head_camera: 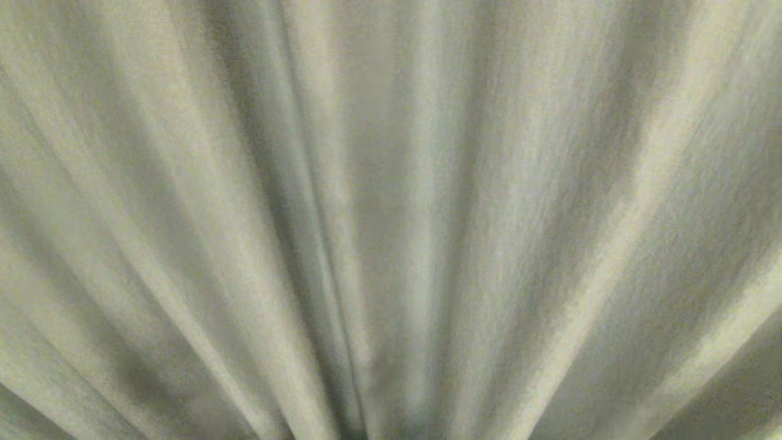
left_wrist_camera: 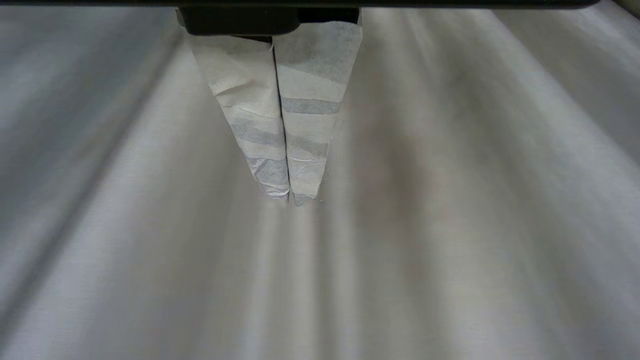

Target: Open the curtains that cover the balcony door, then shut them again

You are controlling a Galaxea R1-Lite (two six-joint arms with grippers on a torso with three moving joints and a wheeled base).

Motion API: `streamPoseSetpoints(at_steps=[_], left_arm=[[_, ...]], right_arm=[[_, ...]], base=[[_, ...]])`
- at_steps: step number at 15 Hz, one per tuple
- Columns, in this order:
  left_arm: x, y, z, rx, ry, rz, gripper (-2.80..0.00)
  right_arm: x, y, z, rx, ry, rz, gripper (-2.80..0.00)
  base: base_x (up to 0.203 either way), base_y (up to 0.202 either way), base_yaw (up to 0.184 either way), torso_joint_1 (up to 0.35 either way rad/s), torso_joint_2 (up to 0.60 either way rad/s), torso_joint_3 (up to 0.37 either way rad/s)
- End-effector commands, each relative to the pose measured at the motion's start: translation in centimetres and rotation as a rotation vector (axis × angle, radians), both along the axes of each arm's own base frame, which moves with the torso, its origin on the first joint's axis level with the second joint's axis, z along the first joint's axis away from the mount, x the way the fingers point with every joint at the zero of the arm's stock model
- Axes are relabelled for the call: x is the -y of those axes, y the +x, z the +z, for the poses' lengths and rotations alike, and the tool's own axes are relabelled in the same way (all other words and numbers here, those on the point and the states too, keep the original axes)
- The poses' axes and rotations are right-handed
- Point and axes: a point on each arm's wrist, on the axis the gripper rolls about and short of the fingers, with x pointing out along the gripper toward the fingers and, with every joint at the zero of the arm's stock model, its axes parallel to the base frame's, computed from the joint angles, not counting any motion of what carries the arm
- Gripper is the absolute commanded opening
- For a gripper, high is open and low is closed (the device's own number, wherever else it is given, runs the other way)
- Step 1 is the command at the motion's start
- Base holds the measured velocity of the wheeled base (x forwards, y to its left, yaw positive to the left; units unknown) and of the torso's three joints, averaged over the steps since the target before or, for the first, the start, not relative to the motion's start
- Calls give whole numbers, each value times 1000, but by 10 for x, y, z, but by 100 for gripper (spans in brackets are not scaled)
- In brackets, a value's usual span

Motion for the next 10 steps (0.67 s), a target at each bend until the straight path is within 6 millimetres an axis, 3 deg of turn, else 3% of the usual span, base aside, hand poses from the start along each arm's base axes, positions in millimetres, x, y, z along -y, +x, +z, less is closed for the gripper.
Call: streamPoseSetpoints(at_steps=[1, 10], left_arm=[[0, 0, 0, 0, -1, 0, -280], [0, 0, 0, 0, 0, 0, -280]], right_arm=[[0, 0, 0, 1, -1, 1, -280], [0, 0, 0, 1, -1, 1, -280]], base=[[0, -191, 2, 2, 2, 3], [0, -190, 0, 2, 5, 4]])
